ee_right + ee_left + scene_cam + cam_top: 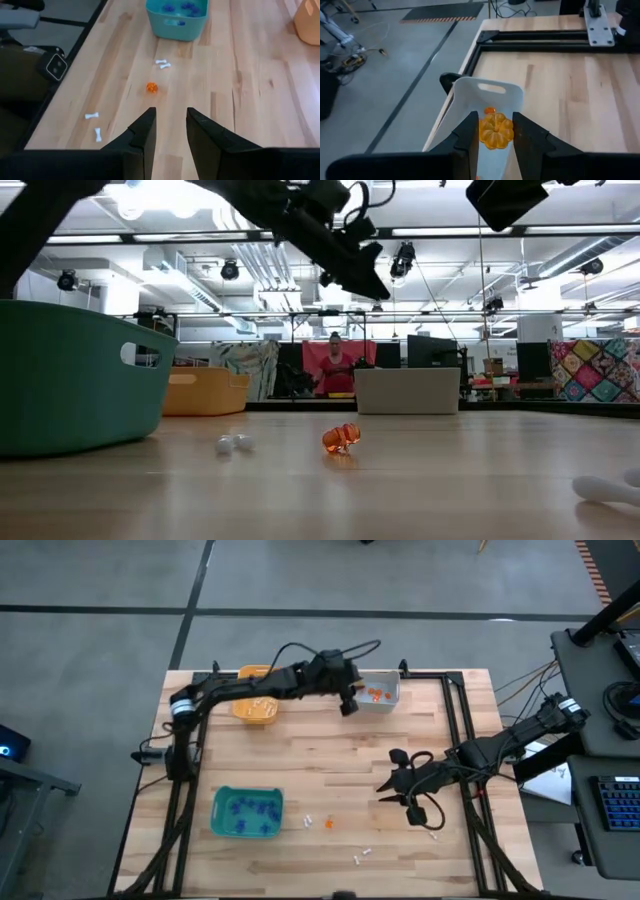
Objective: Sort Halloween decoration
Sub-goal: Put the orange pumpkin toy into the gray bin
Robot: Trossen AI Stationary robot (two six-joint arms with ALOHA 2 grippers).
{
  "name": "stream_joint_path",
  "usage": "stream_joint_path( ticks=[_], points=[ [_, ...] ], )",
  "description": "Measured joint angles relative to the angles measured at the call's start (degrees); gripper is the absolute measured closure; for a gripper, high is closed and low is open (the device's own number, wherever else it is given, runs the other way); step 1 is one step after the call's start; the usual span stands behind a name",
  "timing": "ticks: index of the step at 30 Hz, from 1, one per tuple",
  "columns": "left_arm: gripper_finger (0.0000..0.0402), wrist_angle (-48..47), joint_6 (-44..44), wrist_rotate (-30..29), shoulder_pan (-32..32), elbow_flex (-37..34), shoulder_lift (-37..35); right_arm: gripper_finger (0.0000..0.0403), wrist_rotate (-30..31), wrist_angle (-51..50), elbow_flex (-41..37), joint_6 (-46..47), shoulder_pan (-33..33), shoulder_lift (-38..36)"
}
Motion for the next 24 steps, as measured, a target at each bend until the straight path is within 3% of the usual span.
stream_joint_path(
  ticks=[7,15,24],
  points=[
    [0.0329,-6.21,-0.17,2.62,3.52,13.74,11.06,0.0307,0.50,0.06,0.00,-0.41,0.00,0.00],
    [0.0329,-30.49,4.08,2.48,4.52,38.29,27.11,0.0307,1.44,0.48,0.00,-0.24,0.00,0.04],
    [0.0329,-27.96,5.15,-0.10,5.62,32.10,26.98,0.0307,1.46,1.74,-0.03,0.46,0.00,0.05]
  ],
)
